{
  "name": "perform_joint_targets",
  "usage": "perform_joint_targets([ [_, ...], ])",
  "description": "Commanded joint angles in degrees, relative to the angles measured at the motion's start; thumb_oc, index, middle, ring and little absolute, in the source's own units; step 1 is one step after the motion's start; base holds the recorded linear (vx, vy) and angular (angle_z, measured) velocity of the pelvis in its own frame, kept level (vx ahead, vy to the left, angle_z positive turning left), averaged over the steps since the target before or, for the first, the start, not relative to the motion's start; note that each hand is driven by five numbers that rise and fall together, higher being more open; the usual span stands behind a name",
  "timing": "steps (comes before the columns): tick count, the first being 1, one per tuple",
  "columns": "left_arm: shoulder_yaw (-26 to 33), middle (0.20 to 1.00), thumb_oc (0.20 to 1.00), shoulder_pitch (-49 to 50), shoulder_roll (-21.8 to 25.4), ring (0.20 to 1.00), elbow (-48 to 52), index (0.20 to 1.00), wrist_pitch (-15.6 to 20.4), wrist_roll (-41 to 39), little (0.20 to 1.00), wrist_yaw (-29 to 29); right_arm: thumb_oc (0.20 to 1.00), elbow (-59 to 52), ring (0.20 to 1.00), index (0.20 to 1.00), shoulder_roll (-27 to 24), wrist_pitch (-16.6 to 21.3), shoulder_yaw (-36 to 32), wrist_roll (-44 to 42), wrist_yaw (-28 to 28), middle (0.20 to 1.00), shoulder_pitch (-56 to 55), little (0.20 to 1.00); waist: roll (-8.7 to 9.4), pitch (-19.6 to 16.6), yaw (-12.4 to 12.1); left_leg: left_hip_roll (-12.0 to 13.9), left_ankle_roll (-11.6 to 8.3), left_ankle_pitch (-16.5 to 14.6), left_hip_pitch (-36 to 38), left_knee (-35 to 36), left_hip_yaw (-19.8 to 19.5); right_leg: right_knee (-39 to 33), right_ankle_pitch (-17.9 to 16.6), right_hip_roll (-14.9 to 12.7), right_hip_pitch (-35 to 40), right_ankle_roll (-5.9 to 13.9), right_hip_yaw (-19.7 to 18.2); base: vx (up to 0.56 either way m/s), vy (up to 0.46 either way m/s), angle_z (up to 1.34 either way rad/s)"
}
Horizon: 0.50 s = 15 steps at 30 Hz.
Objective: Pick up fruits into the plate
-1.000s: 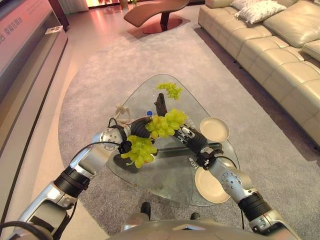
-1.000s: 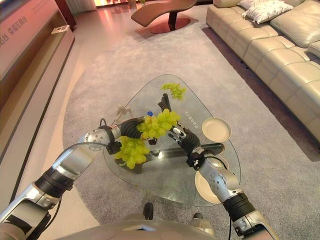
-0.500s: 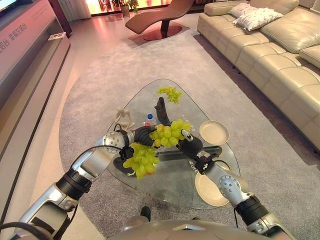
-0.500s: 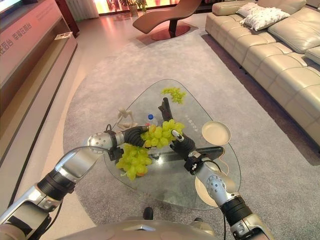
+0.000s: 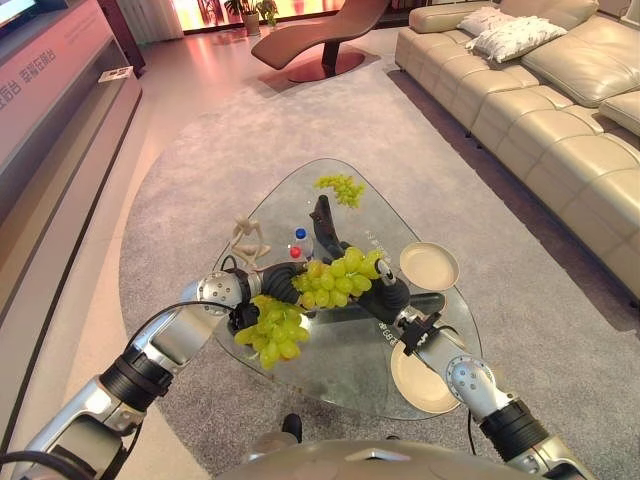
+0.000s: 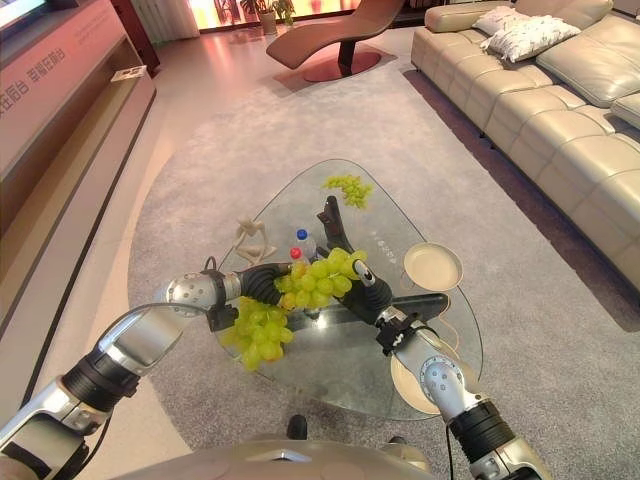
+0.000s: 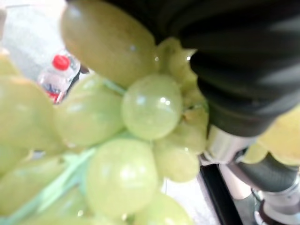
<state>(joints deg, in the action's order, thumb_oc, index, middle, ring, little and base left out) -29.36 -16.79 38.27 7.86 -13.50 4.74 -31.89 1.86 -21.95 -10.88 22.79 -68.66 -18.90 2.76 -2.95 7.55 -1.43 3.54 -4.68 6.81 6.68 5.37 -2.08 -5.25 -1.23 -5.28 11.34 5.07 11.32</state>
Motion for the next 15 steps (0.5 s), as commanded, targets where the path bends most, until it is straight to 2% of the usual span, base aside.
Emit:
perform_joint_targets([
  [1,1.1,0.2,0.2,-5.5,1.8,0.2,0.7,0.2,1.6,2.5,0.2,-0.1,1.0,-7.8,1.0,1.0,1.9,1.1,1.3,-2.3,-0.9,1.0,3.3,1.0,2.12,-0.4,-0.3,-4.2,2.99,-8.3,3.6,-1.8,4.5,0.6,0.2,0.4,-0.9,1.39,-1.1,0.0,0.0,0.0],
  [7,0.6,0.2,0.2,-6.0,1.3,0.2,0.4,0.2,-1.1,3.9,0.2,0.2,1.0,-7.8,1.0,1.0,2.3,1.5,1.8,0.7,1.7,1.0,3.6,1.0,2.09,-0.4,0.0,-4.2,3.09,-8.3,3.7,-1.6,4.7,0.6,0.2,0.6,-0.9,1.34,-1.6,0.0,0.0,0.0],
  [11,1.1,0.2,0.2,-6.3,0.8,0.2,-0.4,0.2,-2.2,4.4,0.2,1.2,1.0,-8.0,1.0,1.0,1.7,1.9,1.2,6.3,5.8,1.0,4.6,1.0,2.06,-0.3,0.2,-4.1,3.08,-8.3,3.8,-1.5,4.8,0.5,0.1,0.7,-1.0,1.28,-2.0,0.0,0.0,0.0],
  [15,1.5,0.2,0.2,-6.5,0.3,0.2,-0.5,0.2,-3.1,4.9,0.2,2.4,1.0,-8.8,1.0,1.0,1.2,0.7,0.9,9.7,8.7,1.0,5.2,1.0,2.0,-0.2,0.5,-4.1,3.09,-8.3,3.8,-1.4,5.0,0.5,0.1,0.8,-1.2,1.24,-2.4,0.0,0.0,0.0],
])
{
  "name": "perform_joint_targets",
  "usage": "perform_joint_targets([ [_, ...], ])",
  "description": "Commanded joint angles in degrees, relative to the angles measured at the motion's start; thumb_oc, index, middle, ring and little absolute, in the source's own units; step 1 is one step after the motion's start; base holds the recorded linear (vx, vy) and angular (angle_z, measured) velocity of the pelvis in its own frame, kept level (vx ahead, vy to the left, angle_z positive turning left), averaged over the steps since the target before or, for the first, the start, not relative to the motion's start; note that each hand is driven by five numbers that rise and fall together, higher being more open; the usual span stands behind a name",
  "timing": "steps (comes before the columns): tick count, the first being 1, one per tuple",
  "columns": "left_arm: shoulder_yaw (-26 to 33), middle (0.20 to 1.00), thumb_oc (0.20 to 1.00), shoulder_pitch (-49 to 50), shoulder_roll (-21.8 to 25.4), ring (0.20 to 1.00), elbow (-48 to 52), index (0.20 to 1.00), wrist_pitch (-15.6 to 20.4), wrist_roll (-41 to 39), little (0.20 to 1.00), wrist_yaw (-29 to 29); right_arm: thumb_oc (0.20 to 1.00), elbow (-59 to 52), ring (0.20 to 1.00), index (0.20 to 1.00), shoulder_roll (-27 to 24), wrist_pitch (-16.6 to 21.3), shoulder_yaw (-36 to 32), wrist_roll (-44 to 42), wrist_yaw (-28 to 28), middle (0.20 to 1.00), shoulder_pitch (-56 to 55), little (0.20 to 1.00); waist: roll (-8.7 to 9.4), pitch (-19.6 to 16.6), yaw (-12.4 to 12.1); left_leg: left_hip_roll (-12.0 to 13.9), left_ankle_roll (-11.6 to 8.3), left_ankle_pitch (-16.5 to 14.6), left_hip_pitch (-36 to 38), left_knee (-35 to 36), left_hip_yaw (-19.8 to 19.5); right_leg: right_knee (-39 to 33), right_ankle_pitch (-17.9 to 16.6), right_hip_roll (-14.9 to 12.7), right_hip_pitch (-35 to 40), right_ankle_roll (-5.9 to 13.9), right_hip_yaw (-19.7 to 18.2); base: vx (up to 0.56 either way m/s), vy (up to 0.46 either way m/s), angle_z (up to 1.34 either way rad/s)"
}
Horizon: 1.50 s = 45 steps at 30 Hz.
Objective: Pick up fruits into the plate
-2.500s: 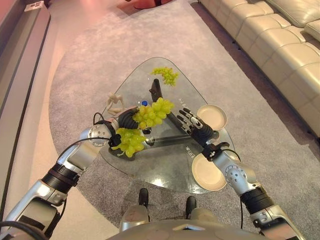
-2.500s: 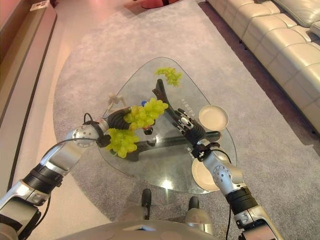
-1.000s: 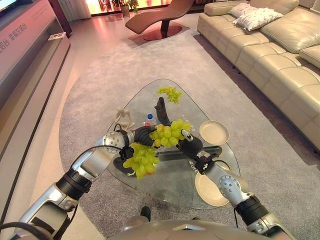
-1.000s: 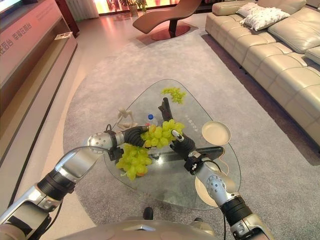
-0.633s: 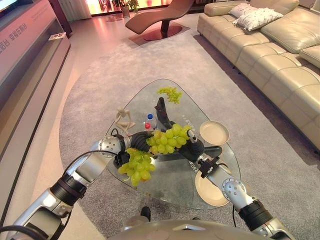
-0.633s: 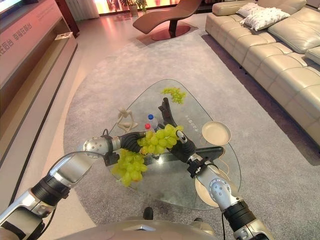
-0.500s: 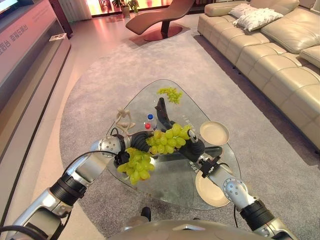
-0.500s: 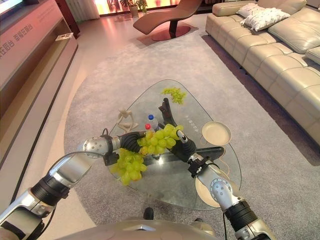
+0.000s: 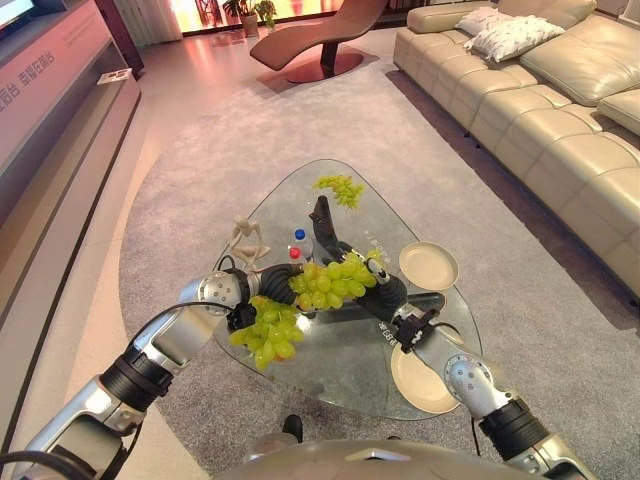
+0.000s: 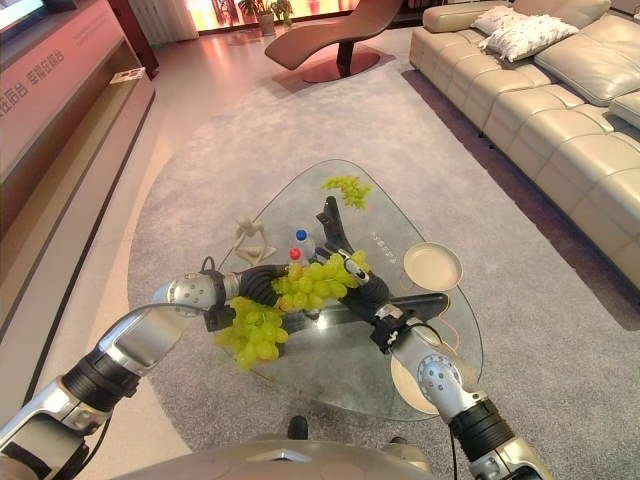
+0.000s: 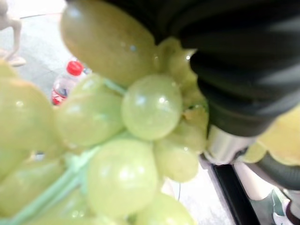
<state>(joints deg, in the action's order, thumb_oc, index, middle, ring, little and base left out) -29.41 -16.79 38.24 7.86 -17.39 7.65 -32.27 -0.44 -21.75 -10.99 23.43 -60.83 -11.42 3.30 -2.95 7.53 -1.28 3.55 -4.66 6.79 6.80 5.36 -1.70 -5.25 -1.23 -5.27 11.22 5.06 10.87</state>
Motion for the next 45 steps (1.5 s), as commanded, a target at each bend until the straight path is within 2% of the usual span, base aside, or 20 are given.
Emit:
perform_joint_targets([
  [1,1.6,0.2,0.2,-6.6,0.2,0.2,-0.6,0.2,0.7,2.2,0.2,3.1,1.0,-6.6,1.0,1.0,1.0,0.6,0.2,2.5,1.7,1.0,4.8,1.0,1.99,-0.2,0.4,-4.1,3.08,-8.3,3.7,-1.4,4.6,0.5,0.1,0.8,-1.0,1.22,-2.0,-0.05,-0.001,-0.05],
  [9,1.8,0.2,0.2,-7.1,-1.8,0.2,-1.0,0.2,-0.6,3.3,0.2,5.0,1.0,-7.6,1.0,1.0,2.7,-0.5,0.9,2.9,5.5,1.0,5.6,1.0,2.04,-0.4,0.5,-4.1,3.09,-7.8,3.2,-1.2,4.7,0.4,-0.4,0.7,-1.6,1.17,-2.3,-0.01,-0.002,-0.04],
  [14,2.7,0.2,0.2,-6.7,-2.4,0.2,-0.4,0.2,-0.8,1.8,0.2,6.3,1.0,-8.1,1.0,1.0,3.5,0.1,1.1,3.2,6.5,1.0,5.2,1.0,2.11,-0.6,0.4,-4.0,3.15,-7.9,3.3,-1.2,4.8,0.3,-0.3,0.8,-1.5,1.18,-2.6,0.0,0.0,0.0],
  [27,3.6,0.2,0.2,-7.9,-2.4,0.2,0.5,0.2,-1.1,0.4,0.2,8.5,1.0,-9.7,1.0,1.0,4.2,-1.5,1.8,0.7,8.2,1.0,5.5,1.0,2.21,-0.7,0.4,-4.1,3.22,-7.8,3.1,-1.1,4.5,0.4,-0.3,0.8,-1.7,1.2,-2.8,0.0,0.0,0.0],
  [45,3.6,0.2,0.2,-8.4,-2.7,0.2,1.6,0.2,-1.2,0.9,0.2,8.5,1.0,-11.2,1.0,1.0,5.9,-2.5,4.8,-3.5,7.0,1.0,4.9,1.0,2.17,-0.7,0.2,-4.3,3.39,-7.8,3.1,-1.1,4.2,0.5,-0.1,0.7,-1.8,1.22,-2.9,0.0,0.0,0.0],
])
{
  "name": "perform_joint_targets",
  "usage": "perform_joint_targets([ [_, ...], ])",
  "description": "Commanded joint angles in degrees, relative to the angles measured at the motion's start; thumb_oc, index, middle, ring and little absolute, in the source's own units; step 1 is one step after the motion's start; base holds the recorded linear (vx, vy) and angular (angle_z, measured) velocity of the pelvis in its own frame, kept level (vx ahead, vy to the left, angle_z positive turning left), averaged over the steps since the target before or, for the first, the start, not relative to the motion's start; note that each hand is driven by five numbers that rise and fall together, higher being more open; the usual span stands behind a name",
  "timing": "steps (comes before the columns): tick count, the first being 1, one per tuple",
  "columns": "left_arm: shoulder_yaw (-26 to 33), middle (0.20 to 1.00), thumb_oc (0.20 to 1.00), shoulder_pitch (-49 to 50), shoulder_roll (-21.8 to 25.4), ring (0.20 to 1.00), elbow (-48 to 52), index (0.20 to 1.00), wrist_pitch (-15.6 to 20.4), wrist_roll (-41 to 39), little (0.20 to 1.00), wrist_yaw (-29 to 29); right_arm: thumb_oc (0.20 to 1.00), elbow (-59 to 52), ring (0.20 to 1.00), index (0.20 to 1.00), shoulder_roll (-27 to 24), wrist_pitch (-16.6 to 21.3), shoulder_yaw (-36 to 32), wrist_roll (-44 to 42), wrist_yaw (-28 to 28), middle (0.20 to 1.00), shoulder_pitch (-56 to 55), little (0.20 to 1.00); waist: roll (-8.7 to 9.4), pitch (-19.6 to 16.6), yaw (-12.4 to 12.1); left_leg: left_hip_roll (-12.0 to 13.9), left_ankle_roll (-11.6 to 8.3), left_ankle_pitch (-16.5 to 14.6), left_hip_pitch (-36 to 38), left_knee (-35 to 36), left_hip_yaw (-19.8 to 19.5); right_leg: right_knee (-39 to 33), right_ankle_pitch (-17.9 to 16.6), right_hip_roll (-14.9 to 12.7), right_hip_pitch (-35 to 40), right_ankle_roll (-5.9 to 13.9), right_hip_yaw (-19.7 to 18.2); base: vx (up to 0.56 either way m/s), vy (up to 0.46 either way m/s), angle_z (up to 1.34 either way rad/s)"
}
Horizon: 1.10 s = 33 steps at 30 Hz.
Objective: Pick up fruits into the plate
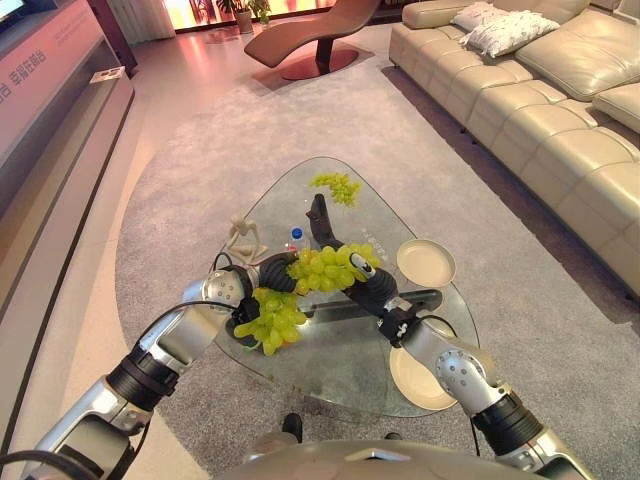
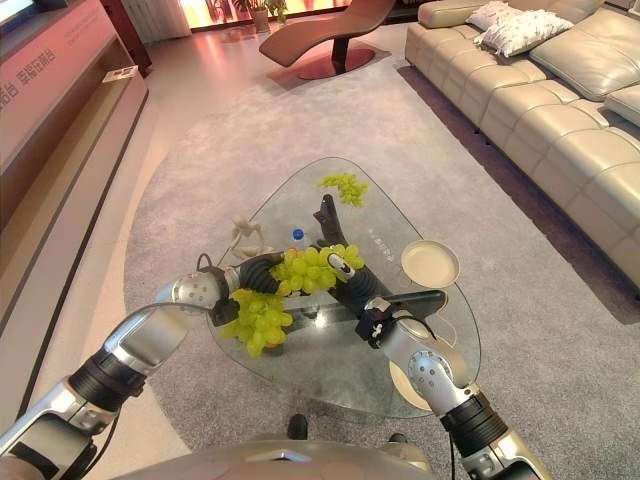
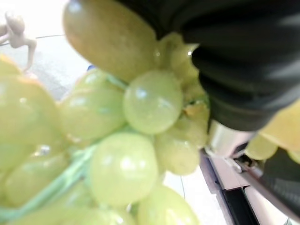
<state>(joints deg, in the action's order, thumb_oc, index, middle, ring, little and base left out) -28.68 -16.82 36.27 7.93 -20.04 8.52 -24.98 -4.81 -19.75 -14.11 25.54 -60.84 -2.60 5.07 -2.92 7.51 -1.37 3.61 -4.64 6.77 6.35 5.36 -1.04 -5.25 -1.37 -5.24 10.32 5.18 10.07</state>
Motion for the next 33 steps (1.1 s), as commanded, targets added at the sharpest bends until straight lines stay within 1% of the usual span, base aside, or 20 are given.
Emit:
perform_joint_targets([
  [1,2.8,0.2,0.2,-8.4,-0.8,0.2,1.5,0.2,1.3,0.3,0.2,1.1,1.0,-6.8,1.0,1.0,4.0,0.6,2.8,-3.4,-2.0,1.0,3.0,1.0,2.16,-0.7,0.3,-4.4,3.38,-7.7,3.6,-1.1,3.6,0.5,0.0,0.6,-0.9,1.1,-2.1,0.0,0.0,0.0],
  [5,2.7,0.2,0.2,-8.4,-0.9,0.2,1.5,0.2,1.3,0.5,0.2,1.0,1.0,-6.9,1.0,1.0,4.1,0.8,3.1,-3.5,-1.7,1.0,3.1,1.0,2.19,-0.7,0.3,-4.4,3.37,-7.7,3.5,-1.1,3.6,0.5,0.0,0.7,-0.9,1.07,-2.2,0.0,0.0,0.0],
  [9,2.7,0.2,0.2,-8.2,-1.3,0.2,1.0,0.2,0.9,-0.1,0.2,2.2,1.0,-6.4,1.0,1.0,4.4,2.0,2.7,-3.8,-1.0,1.0,3.2,1.0,2.18,-0.8,0.3,-4.4,3.4,-7.7,3.6,-1.1,3.6,0.5,0.0,0.7,-0.8,1.1,-2.2,0.0,0.0,0.0],
  [14,3.3,0.2,0.2,-7.9,-0.7,0.2,1.5,0.2,1.0,-0.4,0.2,3.0,1.0,-7.3,1.0,1.0,3.8,1.1,2.7,-4.0,-1.9,1.0,2.7,1.0,2.18,-0.6,0.4,-4.4,3.41,-7.7,3.5,-1.1,3.7,0.5,0.0,0.7,-1.0,1.11,-2.3,0.0,0.0,0.0],
  [17,3.0,0.2,0.2,-8.2,-0.6,0.2,1.8,0.2,1.3,0.6,0.2,1.3,1.0,-7.4,1.0,1.0,3.8,0.6,2.9,-3.8,-2.2,1.0,2.9,1.0,2.16,-0.6,0.3,-4.4,3.35,-7.7,3.4,-1.1,3.6,0.5,0.0,0.6,-1.0,1.13,-2.1,0.0,0.0,0.0],
  [22,2.0,0.2,0.2,-9.0,-1.2,0.2,1.2,0.2,0.6,2.0,0.2,0.6,1.0,-6.9,1.0,1.0,4.0,0.3,3.4,-3.5,-1.5,1.0,3.9,1.0,2.26,-0.8,0.3,-4.4,3.37,-7.7,3.6,-0.9,3.5,0.4,0.0,0.6,-0.9,1.09,-2.1,0.0,0.0,0.0],
  [23,1.9,0.2,0.2,-9.0,-1.2,0.2,1.2,0.2,0.6,2.2,0.2,0.6,0.576,-6.9,0.576,0.576,3.9,0.3,3.4,-3.3,-1.4,0.576,3.9,0.576,2.27,-0.8,0.3,-4.4,3.37,-7.6,3.6,-0.9,3.5,0.4,0.0,0.7,-0.9,1.1,-2.2,0.0,0.0,0.0],
  [24,1.8,0.2,0.2,-9.1,-1.2,0.2,1.0,0.2,0.6,2.3,0.2,0.4,0.2,-6.8,0.2,0.2,3.9,0.4,3.5,-3.5,-1.4,0.2,3.9,0.2,2.29,-0.9,0.3,-4.4,3.36,-7.6,3.6,-0.9,3.6,0.3,-0.1,0.7,-0.9,1.11,-2.2,0.0,0.0,0.0],
  [33,2.0,0.2,0.2,-8.9,-1.3,0.2,1.3,0.2,0.6,3.1,0.2,-0.6,0.2,-6.7,0.2,0.2,4.2,0.5,3.5,-3.1,-1.4,0.2,3.8,0.2,2.29,-1.0,0.3,-4.4,3.33,-7.6,3.6,-0.8,3.7,0.2,-0.1,0.7,-0.9,1.12,-2.3,0.0,0.0,0.0],
])
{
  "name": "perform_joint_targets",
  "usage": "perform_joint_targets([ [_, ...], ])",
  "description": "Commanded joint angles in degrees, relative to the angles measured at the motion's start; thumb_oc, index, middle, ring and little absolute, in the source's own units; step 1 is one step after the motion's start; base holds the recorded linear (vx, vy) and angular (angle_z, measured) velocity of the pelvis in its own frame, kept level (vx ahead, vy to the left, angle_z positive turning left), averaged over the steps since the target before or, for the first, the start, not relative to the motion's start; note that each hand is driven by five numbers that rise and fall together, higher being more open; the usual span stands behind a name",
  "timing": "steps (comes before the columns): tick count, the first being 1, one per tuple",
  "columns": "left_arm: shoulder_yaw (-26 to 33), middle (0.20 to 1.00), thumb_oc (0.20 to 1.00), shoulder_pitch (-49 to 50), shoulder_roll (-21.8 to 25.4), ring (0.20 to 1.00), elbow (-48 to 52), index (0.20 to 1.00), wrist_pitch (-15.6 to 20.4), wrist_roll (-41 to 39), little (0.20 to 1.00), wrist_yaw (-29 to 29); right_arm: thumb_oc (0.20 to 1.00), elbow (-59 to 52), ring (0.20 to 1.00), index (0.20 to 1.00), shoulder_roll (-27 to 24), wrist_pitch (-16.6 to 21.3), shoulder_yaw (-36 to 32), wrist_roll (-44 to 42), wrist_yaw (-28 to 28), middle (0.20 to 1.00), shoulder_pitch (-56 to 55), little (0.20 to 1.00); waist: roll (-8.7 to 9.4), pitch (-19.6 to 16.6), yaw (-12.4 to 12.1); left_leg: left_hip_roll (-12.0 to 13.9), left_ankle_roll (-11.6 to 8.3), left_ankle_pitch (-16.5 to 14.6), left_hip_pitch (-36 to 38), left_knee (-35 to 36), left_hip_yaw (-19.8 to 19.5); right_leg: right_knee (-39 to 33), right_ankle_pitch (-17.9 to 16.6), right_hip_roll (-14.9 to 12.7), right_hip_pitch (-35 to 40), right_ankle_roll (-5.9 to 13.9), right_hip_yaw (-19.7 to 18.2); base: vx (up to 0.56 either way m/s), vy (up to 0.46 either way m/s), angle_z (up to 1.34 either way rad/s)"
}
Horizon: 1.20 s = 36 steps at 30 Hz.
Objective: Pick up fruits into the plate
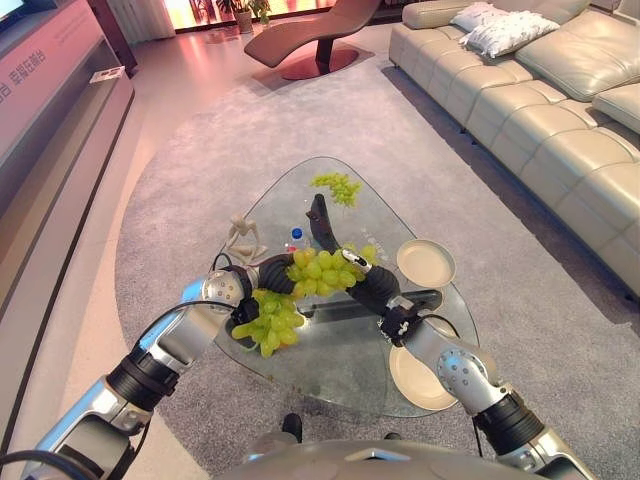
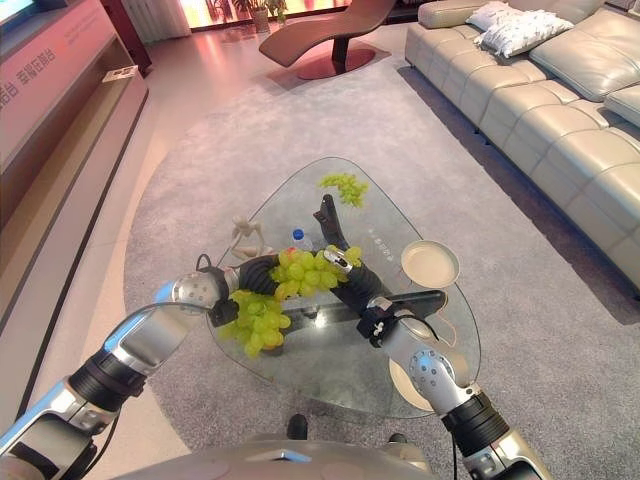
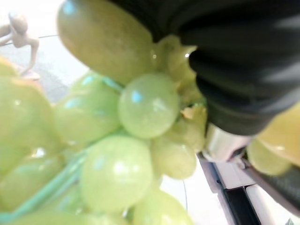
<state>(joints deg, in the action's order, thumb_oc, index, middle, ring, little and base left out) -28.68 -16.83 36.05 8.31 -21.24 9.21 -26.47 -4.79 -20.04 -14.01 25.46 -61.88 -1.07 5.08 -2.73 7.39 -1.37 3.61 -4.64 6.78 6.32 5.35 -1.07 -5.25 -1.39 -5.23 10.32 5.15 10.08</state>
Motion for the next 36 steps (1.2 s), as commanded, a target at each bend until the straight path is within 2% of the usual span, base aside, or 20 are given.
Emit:
perform_joint_targets([
  [1,2.0,0.2,0.2,-9.0,-1.1,0.2,0.9,0.2,1.8,2.3,0.2,0.8,0.2,-6.6,0.2,0.2,4.4,0.5,3.6,-2.1,-3.0,0.2,3.8,0.2,2.09,-0.9,0.3,-4.4,3.32,-7.6,3.7,-0.8,3.7,0.2,-0.1,0.7,-0.9,1.15,-2.3,0.0,0.0,0.0],
  [36,1.9,0.2,0.2,-9.0,-0.8,0.2,1.0,0.2,1.2,1.5,0.2,0.2,0.2,-6.7,0.2,0.2,3.9,1.4,2.8,-1.7,-3.2,0.2,3.9,0.2,2.07,-0.9,0.3,-4.3,3.24,-7.4,3.6,-0.5,3.9,0.2,-0.3,0.7,-1.1,1.3,-2.0,0.0,0.0,0.0],
])
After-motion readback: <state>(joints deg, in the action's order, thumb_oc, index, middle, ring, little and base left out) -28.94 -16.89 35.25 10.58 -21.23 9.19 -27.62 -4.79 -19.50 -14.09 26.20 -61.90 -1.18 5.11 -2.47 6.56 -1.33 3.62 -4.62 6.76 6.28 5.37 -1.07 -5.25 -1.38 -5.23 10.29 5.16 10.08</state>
